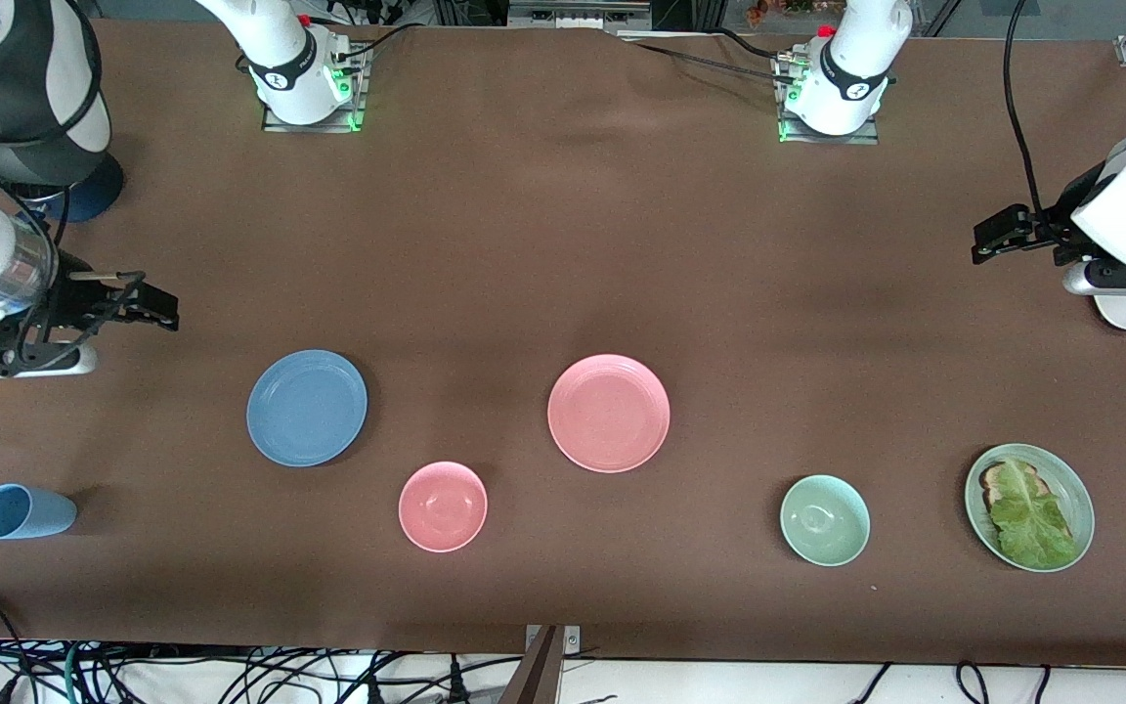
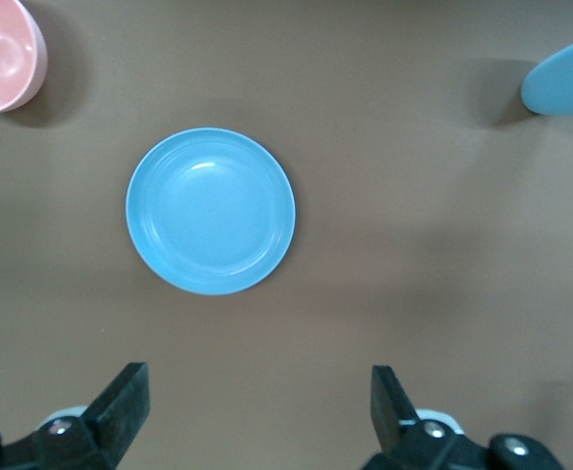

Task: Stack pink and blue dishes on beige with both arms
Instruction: 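Move the right gripper to the blue plate rim and lower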

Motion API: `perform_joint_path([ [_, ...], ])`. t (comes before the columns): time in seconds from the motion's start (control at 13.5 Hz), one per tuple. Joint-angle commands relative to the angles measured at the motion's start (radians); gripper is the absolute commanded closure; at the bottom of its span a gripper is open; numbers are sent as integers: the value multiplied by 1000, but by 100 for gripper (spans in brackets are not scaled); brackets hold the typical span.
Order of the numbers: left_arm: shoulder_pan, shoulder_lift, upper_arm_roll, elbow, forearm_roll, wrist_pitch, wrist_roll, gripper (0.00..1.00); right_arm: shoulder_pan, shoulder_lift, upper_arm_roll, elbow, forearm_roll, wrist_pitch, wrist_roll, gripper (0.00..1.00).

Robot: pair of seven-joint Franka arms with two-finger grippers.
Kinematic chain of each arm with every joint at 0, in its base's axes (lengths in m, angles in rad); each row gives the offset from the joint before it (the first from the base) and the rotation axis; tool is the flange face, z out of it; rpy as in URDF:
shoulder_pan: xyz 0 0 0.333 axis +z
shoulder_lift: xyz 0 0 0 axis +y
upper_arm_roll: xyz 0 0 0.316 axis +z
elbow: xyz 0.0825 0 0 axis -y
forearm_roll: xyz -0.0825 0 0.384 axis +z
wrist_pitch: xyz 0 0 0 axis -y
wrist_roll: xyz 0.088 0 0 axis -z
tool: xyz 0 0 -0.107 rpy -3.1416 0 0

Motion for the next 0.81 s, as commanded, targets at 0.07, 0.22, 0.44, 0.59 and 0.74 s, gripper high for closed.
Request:
perform_joint_path([
  [0.07, 2, -21, 12, -22, -19, 17, 26, 0, -4, 58, 5, -112, 5, 157, -51, 0],
  [0.22, 2, -20, 11, -22, -18, 15, 26, 0, -4, 59, 7, -221, 5, 287, -51, 0],
  [0.44, 3, -20, 6, -16, -18, 15, 26, 0, -10, 116, 5, -320, 6, 474, -52, 0],
  [0.59, 3, -18, 6, -13, -18, 15, 26, 0, -17, 163, 4, -322, 6, 534, -52, 0],
  [0.74, 5, -18, 11, 3, -16, 15, 26, 0, -21, 182, 4, -322, 6, 562, -52, 0],
])
